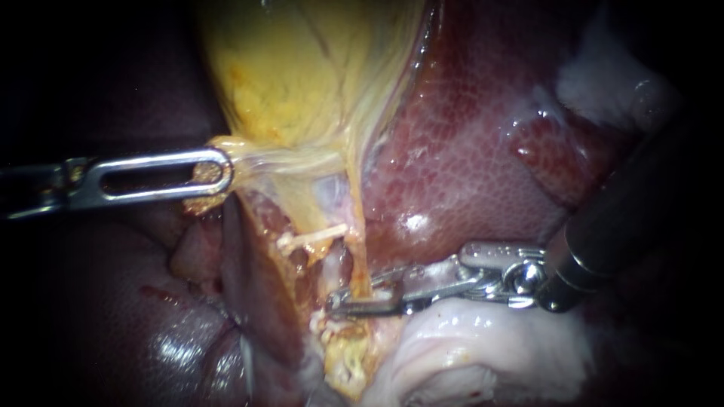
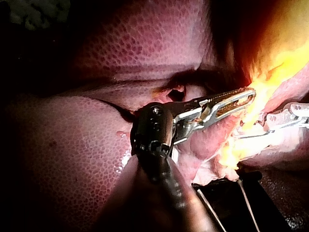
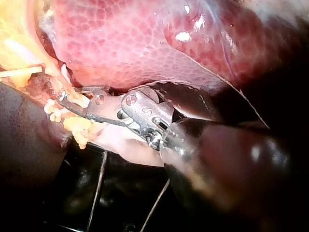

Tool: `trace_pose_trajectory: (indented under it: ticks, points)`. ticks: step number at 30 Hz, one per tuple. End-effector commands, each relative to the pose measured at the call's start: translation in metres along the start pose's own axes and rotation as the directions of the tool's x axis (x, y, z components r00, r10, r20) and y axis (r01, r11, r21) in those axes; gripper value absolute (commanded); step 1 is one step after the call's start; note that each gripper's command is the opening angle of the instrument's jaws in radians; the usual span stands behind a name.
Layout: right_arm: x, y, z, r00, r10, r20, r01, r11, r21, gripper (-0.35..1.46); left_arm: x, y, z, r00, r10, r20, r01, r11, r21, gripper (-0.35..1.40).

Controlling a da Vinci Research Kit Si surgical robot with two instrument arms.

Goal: Going back first clip right tube

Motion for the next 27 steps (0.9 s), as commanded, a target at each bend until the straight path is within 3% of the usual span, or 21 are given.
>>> trace_pose_trajectory:
  ticks: [1,5,8,10,12,14,23,27]
  points:
    - [0.0000,0.0000,0.0000,1.000,0.000,0.000,0.000,1.000,0.000,-0.35,0.0000,0.0000,0.0000,1.0000,0.000,0.000,0.000,1.000,0.000,-0.35]
    - [0.0000,-0.0002,0.0000,1.000,0.000,0.000,0.000,1.000,0.001,-0.31,0.0000,0.0000,0.0000,1.0000,0.000,0.000,0.000,1.000,0.000,-0.35]
    - [0.0005,-0.0002,0.0000,0.997,-0.073,-0.038,0.072,0.997,-0.013,0.39,0.0000,0.0000,0.0000,1.0000,0.000,0.000,0.000,1.000,0.000,-0.35]
    - [0.0012,-0.0002,-0.0003,0.993,-0.109,-0.050,0.108,0.993,-0.038,0.58,0.0001,0.0000,0.0000,1.0000,0.000,0.000,0.000,1.000,0.000,-0.35]
    - [0.0022,-0.0003,-0.0011,0.990,-0.116,-0.078,0.107,0.988,-0.110,0.60,0.0001,0.0000,-0.0001,1.0000,0.001,0.000,-0.001,1.000,0.000,-0.35]
    - [0.0030,-0.0004,-0.0023,0.988,-0.127,-0.087,0.114,0.984,-0.139,0.60,0.0001,0.0001,-0.0001,1.0000,0.001,0.000,-0.001,1.000,0.000,-0.35]
    - [0.0031,-0.0015,-0.0081,0.988,-0.123,-0.089,0.110,0.984,-0.137,0.60,0.0002,0.0001,-0.0001,1.0000,0.001,0.000,-0.001,1.000,0.000,-0.35]
    - [0.0054,-0.0031,-0.0109,0.985,-0.151,-0.086,0.139,0.982,-0.127,0.60,0.0002,0.0001,-0.0001,1.0000,0.001,0.000,-0.001,1.000,0.000,-0.35]
